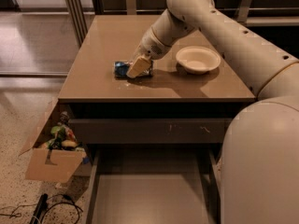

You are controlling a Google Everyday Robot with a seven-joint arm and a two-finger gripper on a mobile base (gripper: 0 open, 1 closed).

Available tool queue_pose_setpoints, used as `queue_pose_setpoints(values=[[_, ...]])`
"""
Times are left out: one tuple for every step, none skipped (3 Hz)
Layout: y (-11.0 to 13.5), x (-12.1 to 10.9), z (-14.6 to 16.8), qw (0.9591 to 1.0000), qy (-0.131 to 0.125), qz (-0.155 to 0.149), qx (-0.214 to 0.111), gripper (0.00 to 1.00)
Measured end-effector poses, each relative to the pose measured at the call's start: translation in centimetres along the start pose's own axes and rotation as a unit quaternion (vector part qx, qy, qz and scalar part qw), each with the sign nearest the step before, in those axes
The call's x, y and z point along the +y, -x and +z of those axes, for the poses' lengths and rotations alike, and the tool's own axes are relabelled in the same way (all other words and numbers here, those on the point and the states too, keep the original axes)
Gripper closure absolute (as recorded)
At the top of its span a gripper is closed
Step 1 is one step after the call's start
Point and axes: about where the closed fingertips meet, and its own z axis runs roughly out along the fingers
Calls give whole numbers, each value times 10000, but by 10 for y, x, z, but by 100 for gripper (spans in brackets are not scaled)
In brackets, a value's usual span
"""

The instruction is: Place redbull can into middle drawer

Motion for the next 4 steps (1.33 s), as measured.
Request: queue_pose_setpoints(values=[[0, 0, 0, 10000, 0, 0, 0, 82], [1, 0, 1, 10000, 10, -5, 6, 100], [1, 0, 2, 10000, 18, -11, 12, 100], [11, 3, -10, 9999, -15, -106, 50, 100]])
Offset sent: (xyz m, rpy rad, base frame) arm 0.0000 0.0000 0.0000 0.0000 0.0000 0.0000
